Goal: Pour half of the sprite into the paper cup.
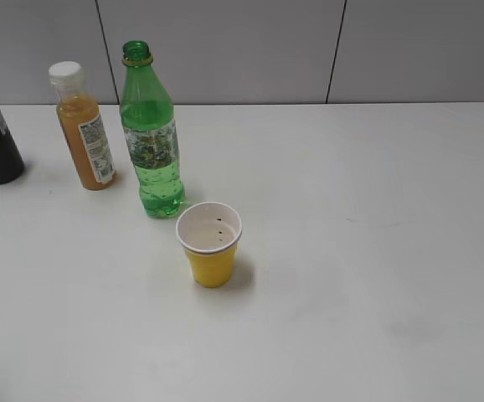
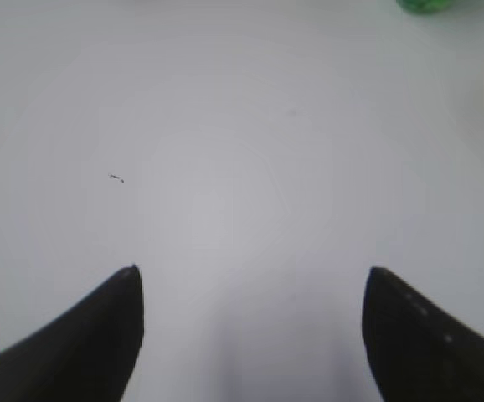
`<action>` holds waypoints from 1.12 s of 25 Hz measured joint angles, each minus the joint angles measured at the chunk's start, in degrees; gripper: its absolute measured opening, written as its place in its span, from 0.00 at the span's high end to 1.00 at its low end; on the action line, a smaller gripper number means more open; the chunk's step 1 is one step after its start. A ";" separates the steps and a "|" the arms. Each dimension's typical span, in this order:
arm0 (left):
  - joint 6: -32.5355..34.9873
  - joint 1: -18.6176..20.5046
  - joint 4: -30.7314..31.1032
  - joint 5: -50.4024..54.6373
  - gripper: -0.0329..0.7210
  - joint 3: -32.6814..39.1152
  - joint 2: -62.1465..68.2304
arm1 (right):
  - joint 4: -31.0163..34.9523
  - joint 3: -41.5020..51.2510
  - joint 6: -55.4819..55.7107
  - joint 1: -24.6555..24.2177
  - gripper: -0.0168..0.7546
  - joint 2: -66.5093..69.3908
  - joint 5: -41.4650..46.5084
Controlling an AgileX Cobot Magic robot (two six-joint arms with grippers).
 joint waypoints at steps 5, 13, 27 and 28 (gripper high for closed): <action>0.00 0.00 -0.05 -0.93 0.14 0.71 -8.64 | 0.00 0.00 0.00 0.00 0.24 0.00 0.00; -1.48 0.00 0.19 4.31 0.16 0.73 -17.59 | 0.00 0.00 0.00 0.00 0.24 0.00 0.00; -2.40 0.00 3.32 7.79 0.17 1.86 -32.15 | 0.00 0.00 0.00 0.00 0.24 0.00 0.00; -2.40 0.00 3.32 7.79 0.17 1.86 -33.25 | 0.00 0.00 0.00 0.00 0.24 0.00 0.00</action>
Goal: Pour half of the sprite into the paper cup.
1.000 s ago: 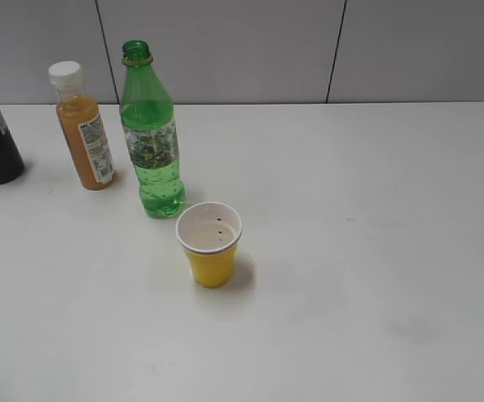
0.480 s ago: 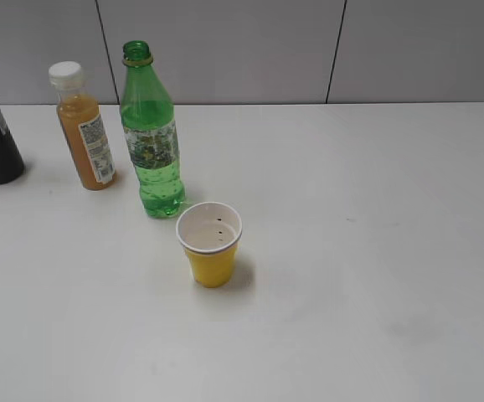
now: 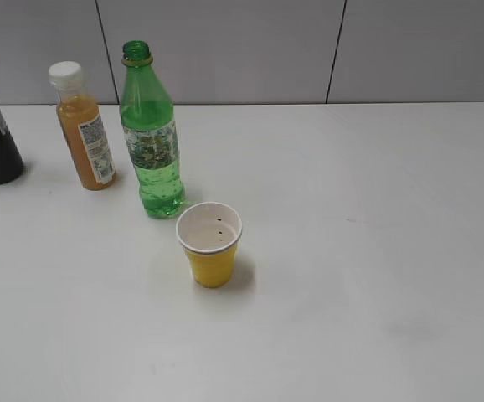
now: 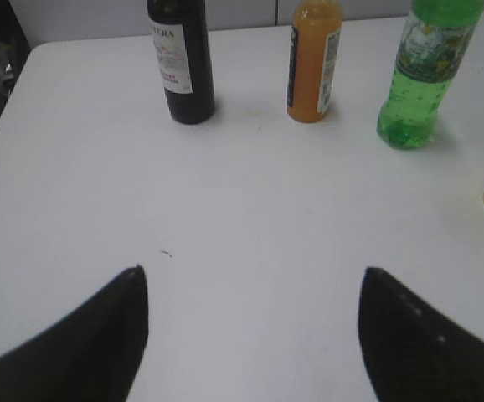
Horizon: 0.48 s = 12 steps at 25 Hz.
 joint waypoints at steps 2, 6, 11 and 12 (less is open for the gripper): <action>0.00 0.00 0.00 -0.09 0.17 0.00 -1.33 | 0.00 0.00 0.00 0.00 0.24 0.00 0.00; 0.00 0.00 0.00 -0.09 0.17 0.00 -1.52 | 0.00 0.00 0.00 0.00 0.24 0.00 0.00; -0.11 1.95 -0.05 -0.09 0.17 0.00 -1.52 | 0.00 0.00 0.00 0.00 0.24 0.00 0.00; -0.11 2.44 -0.05 -0.13 0.17 0.00 -1.52 | 0.00 0.00 0.00 0.00 0.24 0.00 0.00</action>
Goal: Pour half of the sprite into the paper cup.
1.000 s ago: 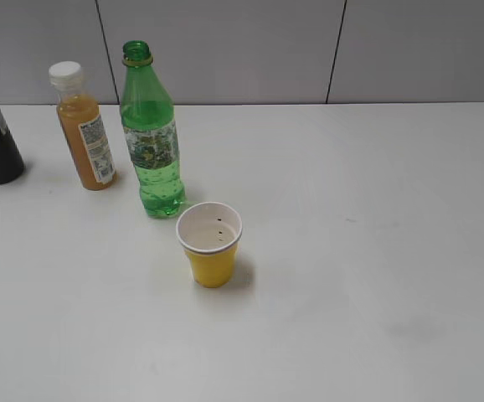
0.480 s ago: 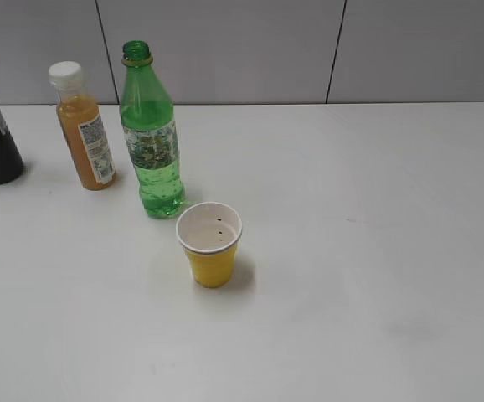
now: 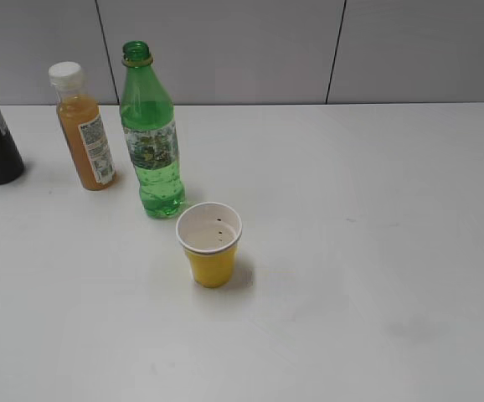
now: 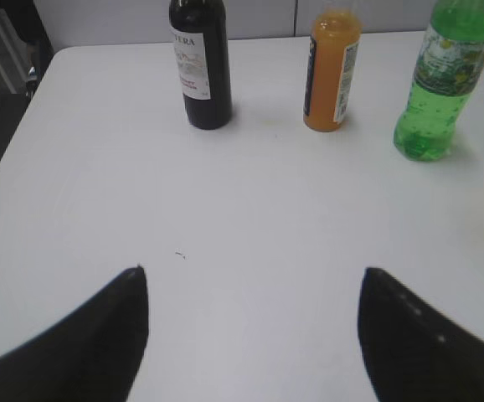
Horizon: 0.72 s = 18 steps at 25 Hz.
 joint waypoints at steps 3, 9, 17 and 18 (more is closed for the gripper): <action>0.00 0.93 0.00 0.00 0.17 0.00 0.00 | 0.00 0.00 0.00 0.00 0.24 0.00 0.00; 0.00 1.10 0.00 0.00 0.17 0.00 0.00 | 0.00 0.00 0.00 0.00 0.24 0.00 0.00; 0.00 1.10 0.00 0.00 0.17 0.00 -0.06 | 0.00 0.00 -0.02 0.00 0.24 0.00 0.00; 0.00 1.10 0.00 0.00 0.17 0.00 -0.06 | 0.00 0.00 -0.02 0.00 0.24 0.00 0.00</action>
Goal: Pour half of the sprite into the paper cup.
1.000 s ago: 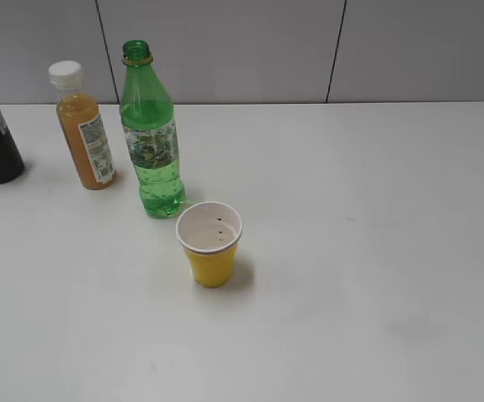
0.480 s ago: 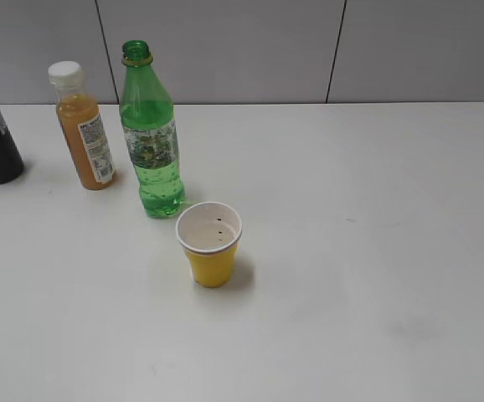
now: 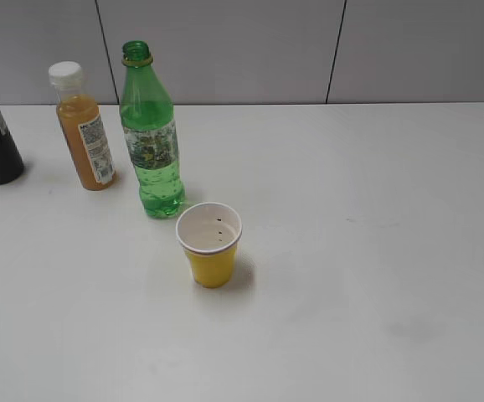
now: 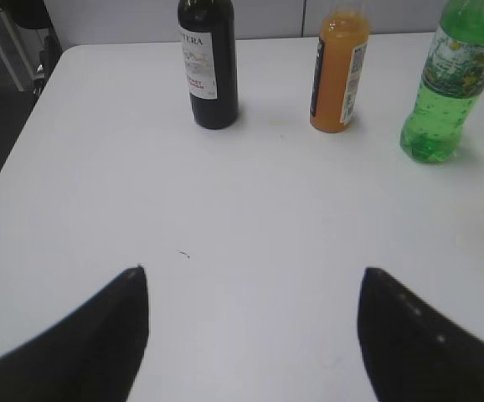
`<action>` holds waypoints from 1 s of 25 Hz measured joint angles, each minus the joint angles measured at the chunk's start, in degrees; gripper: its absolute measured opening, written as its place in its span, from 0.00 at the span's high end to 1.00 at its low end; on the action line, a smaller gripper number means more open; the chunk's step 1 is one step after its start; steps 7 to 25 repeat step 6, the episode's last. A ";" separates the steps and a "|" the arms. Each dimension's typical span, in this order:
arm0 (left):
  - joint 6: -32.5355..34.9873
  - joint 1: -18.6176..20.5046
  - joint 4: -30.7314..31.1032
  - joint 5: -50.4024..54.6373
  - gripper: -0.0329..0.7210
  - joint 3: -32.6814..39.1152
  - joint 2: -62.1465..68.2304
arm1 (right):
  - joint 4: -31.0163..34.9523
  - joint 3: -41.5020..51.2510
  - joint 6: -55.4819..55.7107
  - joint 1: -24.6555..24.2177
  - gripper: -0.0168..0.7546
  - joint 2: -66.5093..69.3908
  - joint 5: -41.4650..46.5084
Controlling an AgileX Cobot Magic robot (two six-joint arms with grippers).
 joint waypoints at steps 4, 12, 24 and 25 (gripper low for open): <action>0.00 0.00 0.00 0.00 0.17 0.00 0.00 | 0.00 0.00 0.00 0.00 0.24 0.00 0.00; 0.00 0.00 0.00 0.00 0.17 0.00 0.00 | 0.00 0.00 0.00 0.00 0.24 0.00 0.00; 0.00 0.00 0.00 0.00 0.17 0.00 0.00 | 0.00 0.00 0.00 0.00 0.24 0.00 0.00; 0.00 0.00 0.00 0.00 0.17 0.00 0.00 | 0.00 0.00 0.00 0.00 0.24 0.00 0.00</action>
